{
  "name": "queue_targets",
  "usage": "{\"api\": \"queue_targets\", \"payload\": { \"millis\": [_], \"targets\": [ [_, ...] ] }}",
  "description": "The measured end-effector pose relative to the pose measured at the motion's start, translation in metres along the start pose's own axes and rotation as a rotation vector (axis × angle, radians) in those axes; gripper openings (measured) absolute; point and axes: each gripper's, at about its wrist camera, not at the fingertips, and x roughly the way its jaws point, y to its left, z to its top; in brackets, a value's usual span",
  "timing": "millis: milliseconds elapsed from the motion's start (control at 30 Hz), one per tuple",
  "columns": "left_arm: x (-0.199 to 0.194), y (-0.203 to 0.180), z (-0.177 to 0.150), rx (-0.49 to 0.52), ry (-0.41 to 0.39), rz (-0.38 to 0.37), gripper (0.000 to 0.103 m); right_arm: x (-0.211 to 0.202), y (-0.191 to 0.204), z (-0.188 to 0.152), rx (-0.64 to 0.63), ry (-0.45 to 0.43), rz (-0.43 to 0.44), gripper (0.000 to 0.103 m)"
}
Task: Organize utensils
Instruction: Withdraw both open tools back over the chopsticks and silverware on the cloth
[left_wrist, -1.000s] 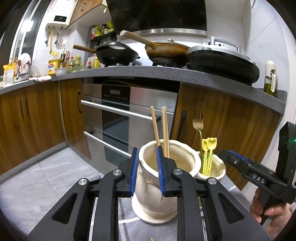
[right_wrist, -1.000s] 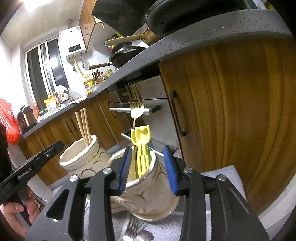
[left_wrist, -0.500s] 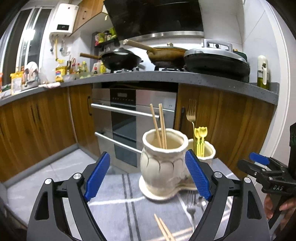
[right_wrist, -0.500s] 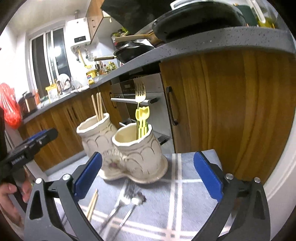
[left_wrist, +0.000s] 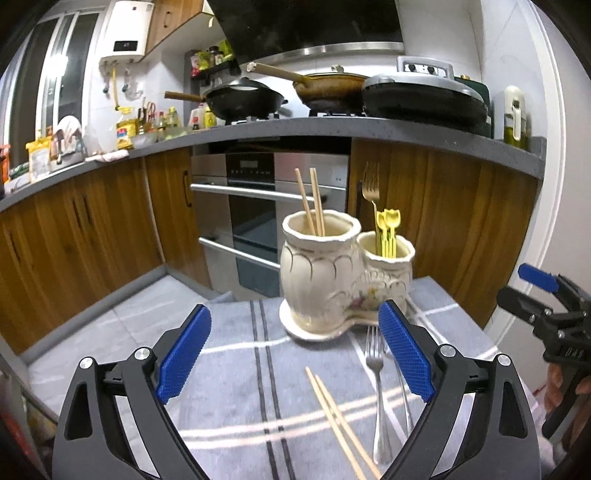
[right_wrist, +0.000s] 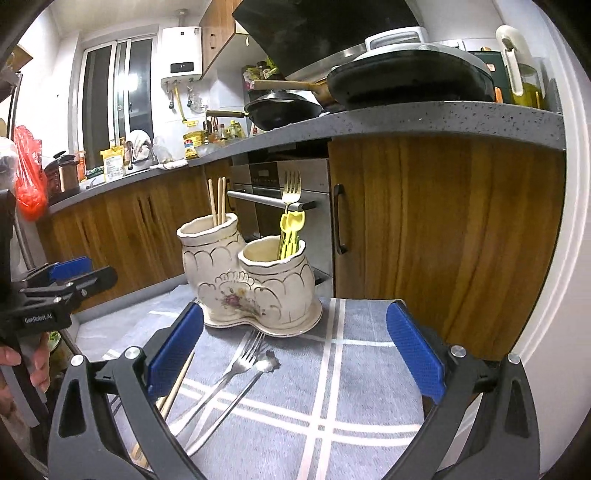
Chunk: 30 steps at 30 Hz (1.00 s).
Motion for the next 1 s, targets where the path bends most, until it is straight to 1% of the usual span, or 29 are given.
{"api": "queue_targets", "payload": {
  "millis": [233,400,633,833,900,1000],
  "targets": [
    [-0.013,-0.006,-0.005,-0.002,0.011,-0.005,0.093,-0.013,-0.001,-0.006,0.01,0.016,0.003,0.098],
    [-0.016,-0.007,-0.012,-0.013,0.027,0.012,0.094,-0.019,-0.002,-0.014,0.008,0.032,-0.003,0.098],
    [-0.015,-0.008,-0.03,0.008,0.089,0.015,0.094,-0.017,-0.001,-0.026,0.011,0.082,-0.001,0.098],
    [-0.013,-0.006,-0.039,0.001,0.143,0.0,0.094,-0.021,0.003,-0.029,0.002,0.085,0.003,0.098],
    [-0.012,-0.005,-0.042,-0.001,0.158,0.006,0.094,-0.021,0.004,-0.029,-0.003,0.087,0.003,0.098],
    [-0.008,-0.003,-0.047,-0.009,0.209,0.012,0.094,-0.02,0.003,-0.03,-0.004,0.095,0.0,0.098]
  ]
}}
